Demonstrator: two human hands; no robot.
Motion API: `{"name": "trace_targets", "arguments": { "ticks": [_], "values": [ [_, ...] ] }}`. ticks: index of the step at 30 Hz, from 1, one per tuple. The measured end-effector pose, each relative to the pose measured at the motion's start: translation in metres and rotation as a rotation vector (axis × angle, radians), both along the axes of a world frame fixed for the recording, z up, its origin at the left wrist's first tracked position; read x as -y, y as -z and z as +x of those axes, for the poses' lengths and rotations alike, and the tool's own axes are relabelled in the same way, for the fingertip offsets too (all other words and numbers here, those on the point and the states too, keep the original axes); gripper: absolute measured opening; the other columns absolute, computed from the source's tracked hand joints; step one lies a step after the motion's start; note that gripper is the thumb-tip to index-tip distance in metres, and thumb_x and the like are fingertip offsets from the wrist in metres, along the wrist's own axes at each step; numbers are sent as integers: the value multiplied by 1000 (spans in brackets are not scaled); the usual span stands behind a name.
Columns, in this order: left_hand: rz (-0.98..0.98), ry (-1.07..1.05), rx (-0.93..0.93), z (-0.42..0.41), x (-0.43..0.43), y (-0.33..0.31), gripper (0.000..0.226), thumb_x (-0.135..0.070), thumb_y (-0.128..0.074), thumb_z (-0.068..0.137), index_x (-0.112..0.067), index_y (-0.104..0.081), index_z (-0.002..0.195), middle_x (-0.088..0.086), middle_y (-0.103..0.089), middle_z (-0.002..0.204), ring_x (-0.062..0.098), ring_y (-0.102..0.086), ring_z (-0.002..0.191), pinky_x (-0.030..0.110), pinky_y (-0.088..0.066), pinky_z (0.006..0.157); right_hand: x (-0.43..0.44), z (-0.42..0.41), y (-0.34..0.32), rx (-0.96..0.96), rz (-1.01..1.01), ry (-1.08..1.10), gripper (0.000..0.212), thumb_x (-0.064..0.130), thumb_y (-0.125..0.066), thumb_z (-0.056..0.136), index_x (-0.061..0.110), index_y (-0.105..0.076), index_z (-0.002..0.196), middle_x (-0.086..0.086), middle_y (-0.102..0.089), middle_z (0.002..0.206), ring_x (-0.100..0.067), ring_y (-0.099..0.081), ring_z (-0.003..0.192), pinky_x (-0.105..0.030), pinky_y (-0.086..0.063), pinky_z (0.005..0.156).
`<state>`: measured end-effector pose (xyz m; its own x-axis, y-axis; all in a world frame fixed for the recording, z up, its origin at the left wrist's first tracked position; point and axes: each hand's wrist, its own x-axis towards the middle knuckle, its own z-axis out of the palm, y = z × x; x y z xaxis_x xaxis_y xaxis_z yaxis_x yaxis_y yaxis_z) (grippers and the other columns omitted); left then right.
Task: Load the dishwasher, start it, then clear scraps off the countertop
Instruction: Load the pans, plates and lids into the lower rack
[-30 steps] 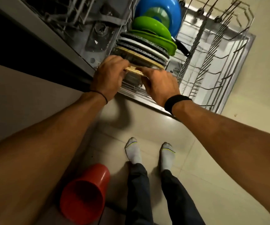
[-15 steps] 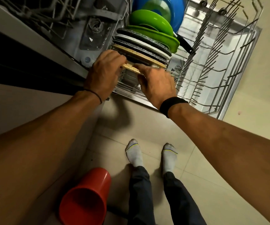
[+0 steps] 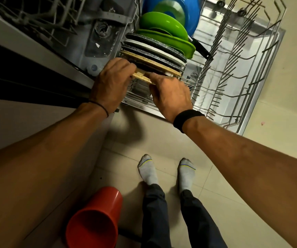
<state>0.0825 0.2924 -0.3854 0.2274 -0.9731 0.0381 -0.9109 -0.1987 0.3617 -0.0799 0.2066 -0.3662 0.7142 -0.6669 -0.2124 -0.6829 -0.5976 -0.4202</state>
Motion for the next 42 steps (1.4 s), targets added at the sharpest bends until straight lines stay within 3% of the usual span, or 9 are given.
{"name": "trace_targets", "arguments": {
  "ticks": [6, 13, 16, 20, 23, 28, 35, 38, 42],
  "values": [
    [35, -6, -4, 0, 5, 3, 15, 0, -54, 96, -2, -64, 107, 16, -63, 107, 36, -55, 109, 39, -43, 88, 2, 1, 3, -13, 14, -2, 38, 19, -47, 103, 31, -54, 138, -2, -71, 96, -21, -53, 72, -32, -34, 65],
    [85, -23, 1, 6, 9, 10, 17, 0, -52, 95, -5, -62, 108, 15, -61, 109, 35, -53, 109, 43, -45, 89, 5, 12, 13, -12, 21, -4, 37, 18, -48, 103, 30, -54, 137, -3, -71, 98, -27, -65, 88, -39, -49, 74],
    [78, -59, 9, 6, 8, 8, 27, -10, -57, 96, -8, -61, 122, 14, -58, 122, 34, -52, 117, 47, -46, 96, 9, 17, 15, -5, 26, 25, 39, 18, -49, 102, 31, -54, 138, -4, -71, 101, -28, -66, 91, -36, -49, 72],
    [14, -58, 46, -1, 0, 3, 43, -16, -63, 92, -9, -54, 134, 18, -52, 132, 35, -53, 119, 42, -47, 96, 23, 25, 22, -24, 60, 44, 34, 20, -49, 101, 28, -57, 134, -7, -70, 107, -32, -65, 98, -32, -39, 71],
    [18, -60, 28, -6, -8, 5, 40, -18, -64, 92, -8, -52, 130, 19, -50, 130, 32, -54, 113, 36, -51, 90, 25, 18, 31, 54, 56, 36, 30, 16, -51, 100, 23, -58, 129, -5, -69, 109, -28, -65, 98, -33, -46, 74],
    [52, -85, 15, -5, -12, 10, 44, -17, -65, 93, -8, -50, 133, 18, -46, 136, 31, -56, 113, 32, -51, 90, 9, -7, 44, 193, -46, -56, 52, 14, -60, 94, 15, -46, 144, -9, -53, 137, -29, -54, 118, -42, -51, 97],
    [147, -1, 83, -5, -11, 25, 41, -17, -63, 94, -8, -53, 132, 19, -49, 138, 35, -52, 125, 49, -49, 102, 0, -11, 47, 49, -149, -107, 70, 19, -65, 89, 15, -35, 152, -15, -41, 145, -37, -40, 129, -47, -52, 98],
    [272, 48, 146, -11, -20, 34, 66, -19, -67, 91, -10, -40, 150, 20, -37, 155, 36, -37, 144, 51, -39, 112, 3, -8, 43, 3, -181, -129, 72, 20, -64, 88, 16, -33, 153, -14, -43, 140, -36, -42, 125, -46, -54, 92],
    [206, -53, 115, -19, -19, 30, 82, -19, -69, 89, -16, -25, 158, 17, -28, 160, 33, -36, 144, 47, -41, 110, 6, -8, 39, -20, -167, -146, 74, 24, -67, 89, 17, -31, 154, -13, -42, 140, -34, -43, 124, -46, -54, 92]
  ]
}}
